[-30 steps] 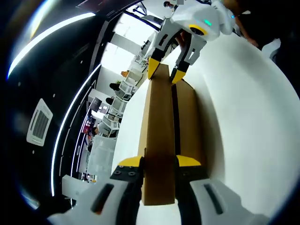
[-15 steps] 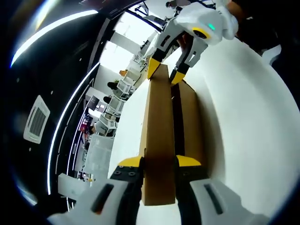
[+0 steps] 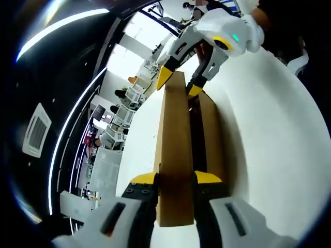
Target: Operate the shoe box by opening the lid, removing the specified soft item, and placing it in the target area until the item is outside and the box remains undamaged.
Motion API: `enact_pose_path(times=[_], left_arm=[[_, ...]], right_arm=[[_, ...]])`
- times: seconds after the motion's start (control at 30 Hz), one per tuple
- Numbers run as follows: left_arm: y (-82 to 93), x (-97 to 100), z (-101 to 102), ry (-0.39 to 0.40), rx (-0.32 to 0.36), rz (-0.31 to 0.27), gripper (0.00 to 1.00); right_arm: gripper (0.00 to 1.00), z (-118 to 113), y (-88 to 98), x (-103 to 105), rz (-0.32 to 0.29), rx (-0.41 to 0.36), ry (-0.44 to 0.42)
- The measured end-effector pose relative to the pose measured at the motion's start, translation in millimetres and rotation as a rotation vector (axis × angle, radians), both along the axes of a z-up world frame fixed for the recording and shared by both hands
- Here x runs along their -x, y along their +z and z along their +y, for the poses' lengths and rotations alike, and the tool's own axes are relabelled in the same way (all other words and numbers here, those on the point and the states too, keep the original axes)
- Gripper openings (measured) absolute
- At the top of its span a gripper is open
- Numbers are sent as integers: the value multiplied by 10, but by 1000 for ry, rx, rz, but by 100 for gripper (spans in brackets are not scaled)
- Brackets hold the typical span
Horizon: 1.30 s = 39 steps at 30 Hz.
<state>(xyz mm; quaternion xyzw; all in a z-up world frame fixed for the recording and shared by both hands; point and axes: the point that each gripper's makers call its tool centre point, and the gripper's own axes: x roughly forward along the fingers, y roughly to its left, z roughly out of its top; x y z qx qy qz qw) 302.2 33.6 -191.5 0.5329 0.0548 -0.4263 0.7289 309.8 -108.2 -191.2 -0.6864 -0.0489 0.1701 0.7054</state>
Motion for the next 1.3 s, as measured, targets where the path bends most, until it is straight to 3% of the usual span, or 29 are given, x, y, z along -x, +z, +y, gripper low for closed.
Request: enact_pose_path(times=[0.3, 0.63, 1.0, 1.3], left_arm=[[85, -29, 1, -1, 7, 40, 26], [129, -49, -14, -4, 12, 67, 26], [271, -75, -15, -18, -3, 38, 26], [305, -111, -11, -10, 8, 46, 26]], right_arm=[[29, 26, 76, -48, -27, 6, 18], [33, 45, 156, -123, -37, -7, 17], [25, 86, 245, -188, -30, 4, 20], [25, 88, 251, -210, -12, 0, 23]])
